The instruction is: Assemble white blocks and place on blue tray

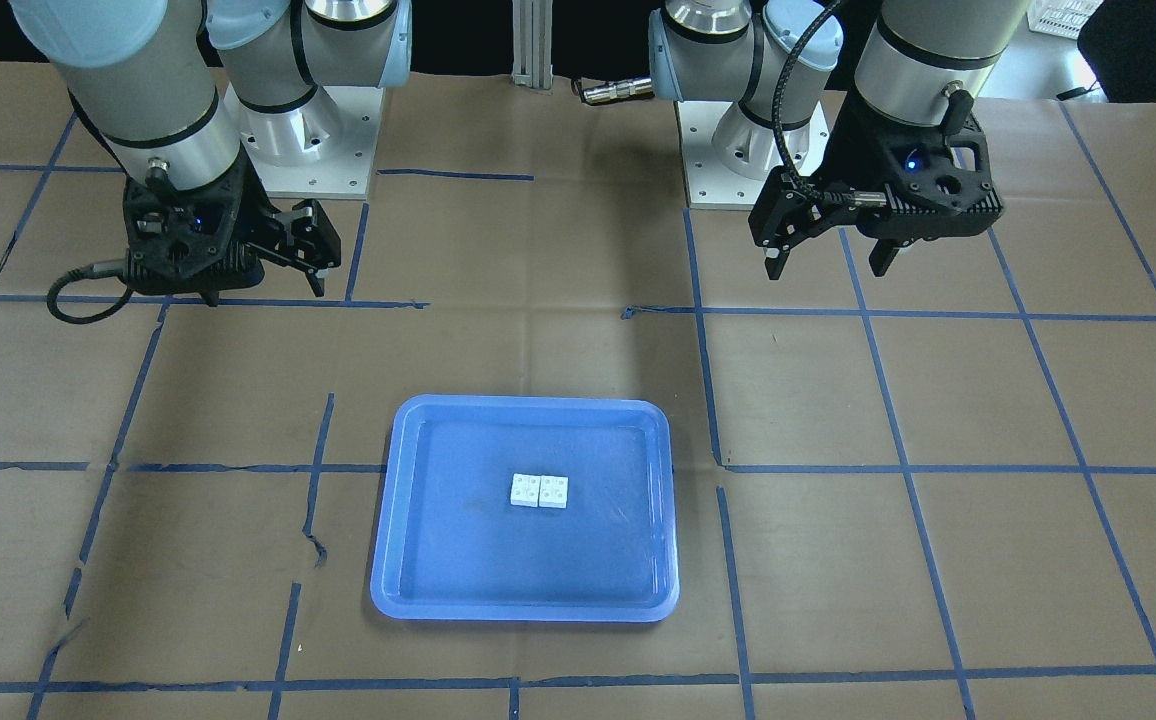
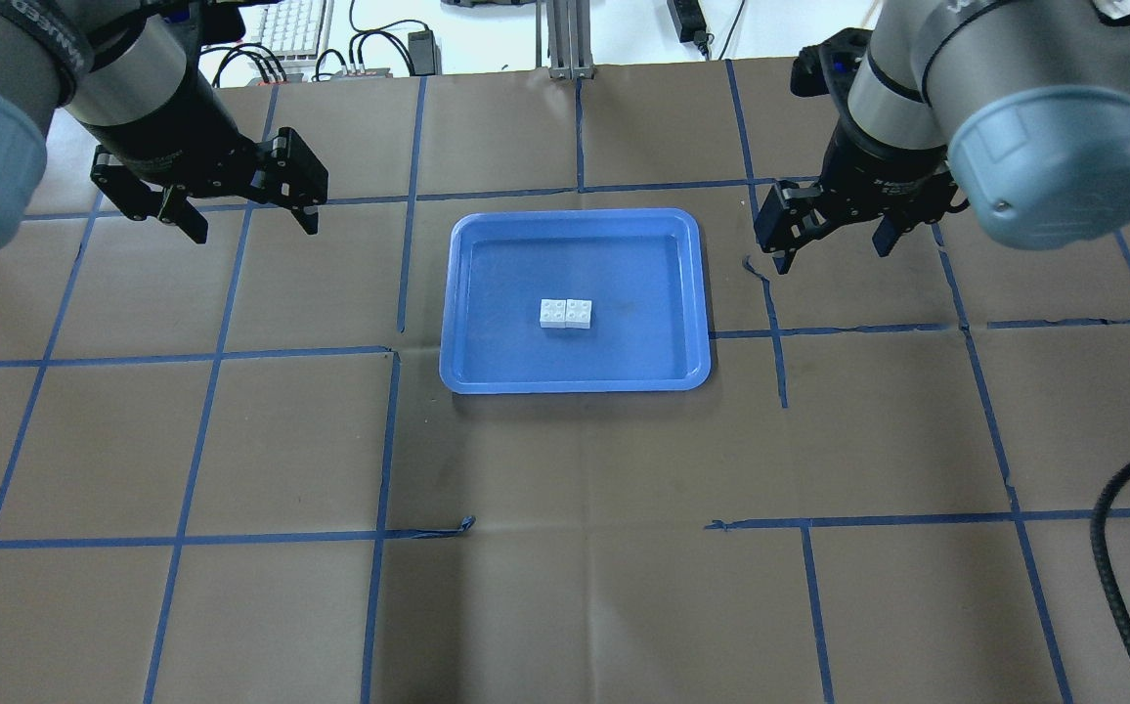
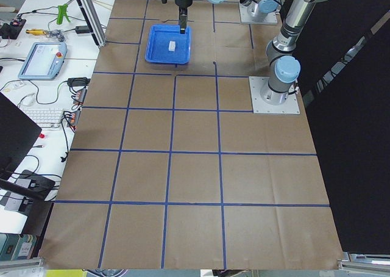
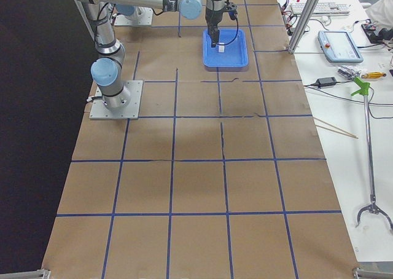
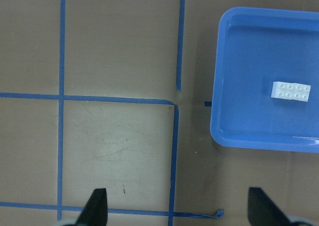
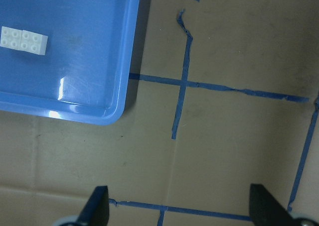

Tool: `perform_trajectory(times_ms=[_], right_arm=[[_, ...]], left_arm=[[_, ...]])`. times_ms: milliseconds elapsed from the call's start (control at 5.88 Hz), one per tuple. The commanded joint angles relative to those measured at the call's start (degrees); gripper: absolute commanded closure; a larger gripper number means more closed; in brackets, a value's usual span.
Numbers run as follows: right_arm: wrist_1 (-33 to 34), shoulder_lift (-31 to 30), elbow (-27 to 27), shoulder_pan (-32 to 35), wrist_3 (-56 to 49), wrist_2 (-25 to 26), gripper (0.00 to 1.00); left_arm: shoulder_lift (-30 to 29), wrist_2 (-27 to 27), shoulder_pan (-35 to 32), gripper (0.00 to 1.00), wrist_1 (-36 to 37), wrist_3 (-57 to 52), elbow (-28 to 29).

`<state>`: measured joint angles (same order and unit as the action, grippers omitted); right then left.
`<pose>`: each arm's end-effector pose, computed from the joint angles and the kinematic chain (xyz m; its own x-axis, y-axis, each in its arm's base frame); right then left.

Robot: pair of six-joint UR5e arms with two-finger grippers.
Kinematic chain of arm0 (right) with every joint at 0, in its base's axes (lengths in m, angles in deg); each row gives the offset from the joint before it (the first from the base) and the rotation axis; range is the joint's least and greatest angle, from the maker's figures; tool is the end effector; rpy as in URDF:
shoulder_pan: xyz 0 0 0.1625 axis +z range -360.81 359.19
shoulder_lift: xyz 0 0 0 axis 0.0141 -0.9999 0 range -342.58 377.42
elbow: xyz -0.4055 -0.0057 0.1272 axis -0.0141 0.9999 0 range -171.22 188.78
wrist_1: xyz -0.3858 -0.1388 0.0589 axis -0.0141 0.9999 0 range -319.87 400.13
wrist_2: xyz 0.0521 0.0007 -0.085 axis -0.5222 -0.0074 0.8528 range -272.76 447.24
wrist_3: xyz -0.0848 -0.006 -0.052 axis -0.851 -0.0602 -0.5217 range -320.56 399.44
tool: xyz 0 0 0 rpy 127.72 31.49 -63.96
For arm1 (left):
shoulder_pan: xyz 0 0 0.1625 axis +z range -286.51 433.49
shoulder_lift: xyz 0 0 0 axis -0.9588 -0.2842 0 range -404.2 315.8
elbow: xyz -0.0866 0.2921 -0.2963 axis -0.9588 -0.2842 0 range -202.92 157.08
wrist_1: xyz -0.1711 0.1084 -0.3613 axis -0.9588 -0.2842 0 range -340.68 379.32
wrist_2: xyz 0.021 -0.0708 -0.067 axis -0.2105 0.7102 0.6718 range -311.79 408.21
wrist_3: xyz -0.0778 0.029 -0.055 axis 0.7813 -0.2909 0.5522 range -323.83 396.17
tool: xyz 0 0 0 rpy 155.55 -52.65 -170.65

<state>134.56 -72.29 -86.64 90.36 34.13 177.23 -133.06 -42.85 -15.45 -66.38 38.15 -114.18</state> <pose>0.1433 -0.4871 0.4466 -0.9936 -0.1128 -0.0022 -0.1128 0.9934 0.0220 -0.1223 -0.4927 0.4944 -0.9984 -0.0544 -0.0160 -0.0531 0.9959 -0.0734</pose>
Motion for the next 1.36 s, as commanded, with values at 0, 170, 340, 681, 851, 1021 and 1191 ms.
perform_trajectory(times_ms=[0,170,340,681,851,1021,1191], right_arm=[[-9.04,-3.01,3.54,0.32,4.85,-0.08,0.00],[-9.09,-2.66,3.48,-0.11,4.35,0.09,0.00],[-8.39,-2.57,3.48,-0.81,4.00,0.18,0.00],[-8.91,-2.66,3.39,-1.79,4.26,0.10,0.00],[-8.74,-2.57,3.48,-1.79,4.26,0.10,0.00],[-8.82,-2.57,3.48,-1.70,4.35,0.10,0.00],[-8.74,-2.75,3.48,-1.61,4.87,0.10,0.00]], left_arm=[[-0.17,0.09,0.00,0.01,0.01,0.04,-0.06],[-0.34,0.09,0.00,0.01,0.01,0.04,0.12],[-0.26,0.01,0.09,0.01,0.01,0.04,0.12],[-0.17,0.01,0.09,0.01,0.01,-0.05,0.12],[0.00,0.01,0.09,0.01,-0.08,-0.05,0.12],[0.01,0.01,0.09,0.01,0.01,-0.05,0.21],[0.27,-0.08,0.09,0.01,-0.08,-0.05,0.12]])
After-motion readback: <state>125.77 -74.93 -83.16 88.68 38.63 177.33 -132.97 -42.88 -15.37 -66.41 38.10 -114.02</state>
